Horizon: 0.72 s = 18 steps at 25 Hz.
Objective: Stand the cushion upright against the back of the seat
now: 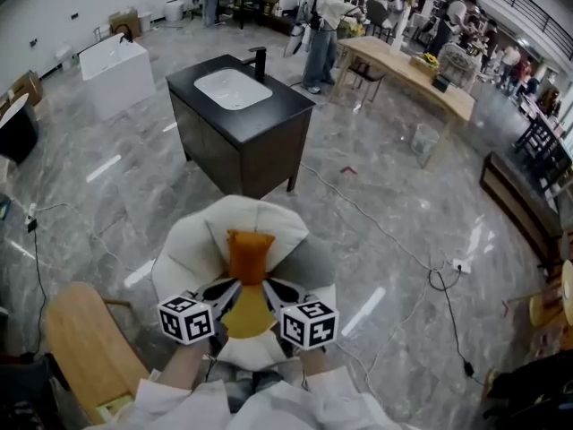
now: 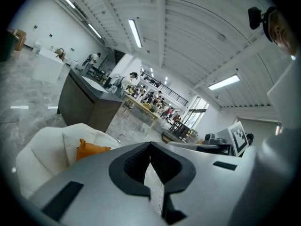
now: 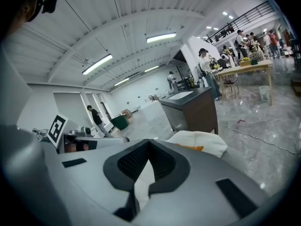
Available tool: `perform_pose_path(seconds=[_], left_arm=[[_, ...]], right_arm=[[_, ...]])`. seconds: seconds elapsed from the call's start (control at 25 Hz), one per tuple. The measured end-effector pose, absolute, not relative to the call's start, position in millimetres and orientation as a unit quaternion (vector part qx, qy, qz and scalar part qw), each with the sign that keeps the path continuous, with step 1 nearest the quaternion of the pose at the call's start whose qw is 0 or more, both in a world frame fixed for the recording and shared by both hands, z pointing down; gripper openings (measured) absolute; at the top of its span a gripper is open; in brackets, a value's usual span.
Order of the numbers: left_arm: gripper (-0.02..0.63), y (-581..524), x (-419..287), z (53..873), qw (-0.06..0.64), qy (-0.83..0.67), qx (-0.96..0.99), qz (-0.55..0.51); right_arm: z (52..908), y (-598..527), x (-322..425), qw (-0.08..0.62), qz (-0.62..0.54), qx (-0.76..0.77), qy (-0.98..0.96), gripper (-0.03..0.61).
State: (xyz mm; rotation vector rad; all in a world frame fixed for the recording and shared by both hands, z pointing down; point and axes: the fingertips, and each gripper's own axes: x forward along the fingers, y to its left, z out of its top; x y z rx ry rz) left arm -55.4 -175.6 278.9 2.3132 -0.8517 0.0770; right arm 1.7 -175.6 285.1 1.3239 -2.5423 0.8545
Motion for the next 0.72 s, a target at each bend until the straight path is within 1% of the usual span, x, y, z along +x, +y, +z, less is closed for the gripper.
perform_pose_path(seconds=[0.12,0.32,0.44,0.56,0.72], left_arm=[[0.008,-162,-54,271,0.328,-0.318,0.889,0.031],[0.008,-145,-52,268,0.326,-0.321,0.889,0.030],[0.008,-137,-49,264,0.313,-0.319,0.894,0.037],[0.008,-127,-46,262,0.316,-0.310,0.896,0.037],[0.008,-122,-44,257,0.299,-0.318,0.899,0.041]], right_arm=[[269,-164,-3,0.072,0.257,0.437,-0.859,0.012],[263,-143,-13,0.102,0.209,0.433,-0.871,0.012],[257,-140,-13,0.095,0.202,0.432,-0.874,0.012],[252,-136,-11,0.091,0.196,0.428,-0.878,0.012],[234,-134,-6,0.062,0.178,0.442,-0.877,0.012]])
